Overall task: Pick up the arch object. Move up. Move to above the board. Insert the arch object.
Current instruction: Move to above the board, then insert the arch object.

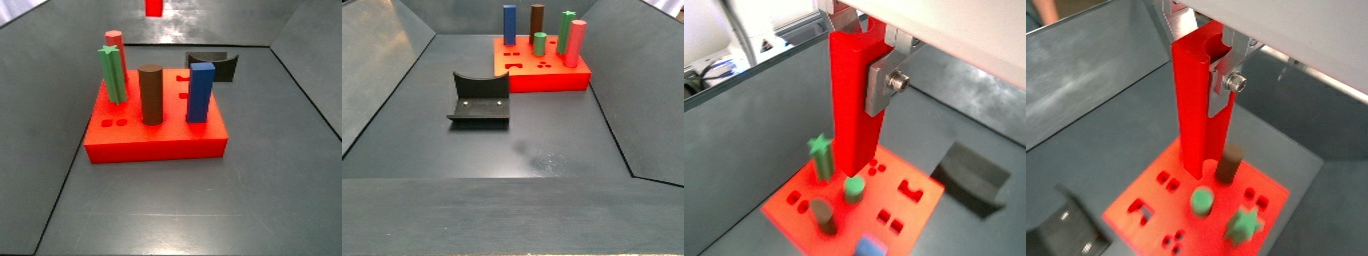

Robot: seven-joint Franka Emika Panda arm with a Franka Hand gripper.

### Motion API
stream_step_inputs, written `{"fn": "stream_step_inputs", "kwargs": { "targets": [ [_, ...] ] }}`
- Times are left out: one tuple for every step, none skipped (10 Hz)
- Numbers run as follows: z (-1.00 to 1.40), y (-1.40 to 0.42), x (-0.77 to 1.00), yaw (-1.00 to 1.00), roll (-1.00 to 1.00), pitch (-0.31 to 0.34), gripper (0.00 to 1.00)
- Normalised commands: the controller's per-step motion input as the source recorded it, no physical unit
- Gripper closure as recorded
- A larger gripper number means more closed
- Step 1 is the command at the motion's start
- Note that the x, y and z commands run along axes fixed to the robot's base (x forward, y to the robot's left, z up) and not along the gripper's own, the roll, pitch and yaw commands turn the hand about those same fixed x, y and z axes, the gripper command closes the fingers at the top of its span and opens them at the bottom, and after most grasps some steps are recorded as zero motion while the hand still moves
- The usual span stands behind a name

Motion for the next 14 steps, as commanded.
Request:
{"fn": "stream_step_inputs", "kwargs": {
  "targets": [
    [0.09, -0.68, 0.25, 0.01, 0.01, 0.142, 1.0],
    [0.06, -0.37, 0.16, 0.01, 0.02, 0.124, 1.0],
    [0.04, -0.23, 0.11, 0.01, 0.02, 0.105, 1.0],
    [-0.02, 0.03, -0.09, -0.89, 0.03, 0.0, 1.0],
    [-0.02, 0.0, 0.0, -1.0, 0.0, 0.0, 1.0],
    [-0.2, 0.18, 0.26, -0.83, 0.01, -0.007, 1.0],
    [-0.3, 0.26, 0.34, -0.74, 0.03, 0.0, 1.0],
    [-0.24, 0.24, 0.35, -0.78, 0.0, 0.0, 1.0],
    [-0.27, 0.24, 0.34, -0.78, 0.01, 0.0, 1.0],
    [-0.43, 0.29, 0.32, -0.71, 0.05, 0.017, 1.0],
    [-0.62, 0.75, 0.13, -0.25, 0.05, 0.077, 1.0],
    [-0.65, 0.62, 0.2, -0.38, 0.05, 0.114, 1.0],
    [-0.52, 0.32, 0.27, -0.72, 0.01, 0.07, 1.0],
    [-0.46, 0.26, 0.21, -0.79, 0.0, 0.034, 1.0]
  ]
}}
